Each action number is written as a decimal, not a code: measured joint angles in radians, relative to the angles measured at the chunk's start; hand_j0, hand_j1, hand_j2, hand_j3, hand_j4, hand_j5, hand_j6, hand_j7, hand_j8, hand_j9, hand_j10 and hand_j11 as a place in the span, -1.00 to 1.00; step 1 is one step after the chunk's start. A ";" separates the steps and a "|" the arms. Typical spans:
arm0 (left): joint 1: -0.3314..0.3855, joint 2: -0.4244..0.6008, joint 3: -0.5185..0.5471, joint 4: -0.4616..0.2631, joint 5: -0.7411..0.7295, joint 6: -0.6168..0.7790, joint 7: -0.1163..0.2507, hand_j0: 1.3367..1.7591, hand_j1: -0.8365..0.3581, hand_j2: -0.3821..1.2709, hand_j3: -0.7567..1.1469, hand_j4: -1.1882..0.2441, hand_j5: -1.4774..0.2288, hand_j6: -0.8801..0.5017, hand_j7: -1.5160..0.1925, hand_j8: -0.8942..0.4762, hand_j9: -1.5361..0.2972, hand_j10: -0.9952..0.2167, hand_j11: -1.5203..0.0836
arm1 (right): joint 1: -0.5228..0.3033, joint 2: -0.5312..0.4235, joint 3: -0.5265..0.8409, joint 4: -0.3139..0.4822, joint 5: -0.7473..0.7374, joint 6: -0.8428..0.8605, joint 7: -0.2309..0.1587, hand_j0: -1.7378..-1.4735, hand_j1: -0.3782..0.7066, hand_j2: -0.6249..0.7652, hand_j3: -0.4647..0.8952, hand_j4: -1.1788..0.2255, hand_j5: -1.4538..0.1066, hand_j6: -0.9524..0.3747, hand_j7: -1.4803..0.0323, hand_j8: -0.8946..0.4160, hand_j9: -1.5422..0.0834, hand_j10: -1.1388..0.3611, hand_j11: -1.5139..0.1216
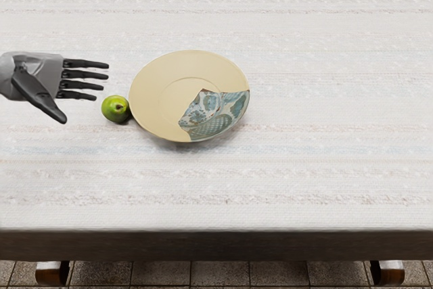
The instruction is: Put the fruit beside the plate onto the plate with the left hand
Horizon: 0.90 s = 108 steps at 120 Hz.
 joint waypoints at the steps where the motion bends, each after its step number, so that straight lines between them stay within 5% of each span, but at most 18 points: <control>1: 0.000 0.001 0.000 0.000 -0.001 0.000 0.000 0.52 0.96 -0.54 -0.20 0.64 0.71 0.25 0.75 0.28 0.66 0.62 0.87 | 0.000 0.000 0.000 0.000 0.000 0.000 0.000 -0.40 -0.95 -0.10 -0.32 0.68 0.86 0.43 0.96 0.36 0.90 0.52 0.85; 41: -0.075 -0.006 -0.003 0.000 0.015 0.000 0.031 0.52 0.96 -0.54 -0.20 0.64 0.71 0.25 0.75 0.28 0.66 0.62 0.87 | -0.001 0.000 -0.005 0.000 -0.003 0.000 0.000 -0.40 -0.95 -0.10 -0.32 0.68 0.86 0.43 0.96 0.36 0.90 0.52 0.85; 108: -0.100 -0.229 -0.037 0.001 0.711 0.092 0.086 0.52 0.95 -0.53 -0.20 0.63 0.71 0.24 0.75 0.28 0.65 0.61 0.87 | -0.002 0.000 -0.004 0.001 -0.001 -0.001 0.000 -0.40 -0.95 -0.10 -0.32 0.68 0.86 0.43 0.96 0.36 0.90 0.52 0.85</control>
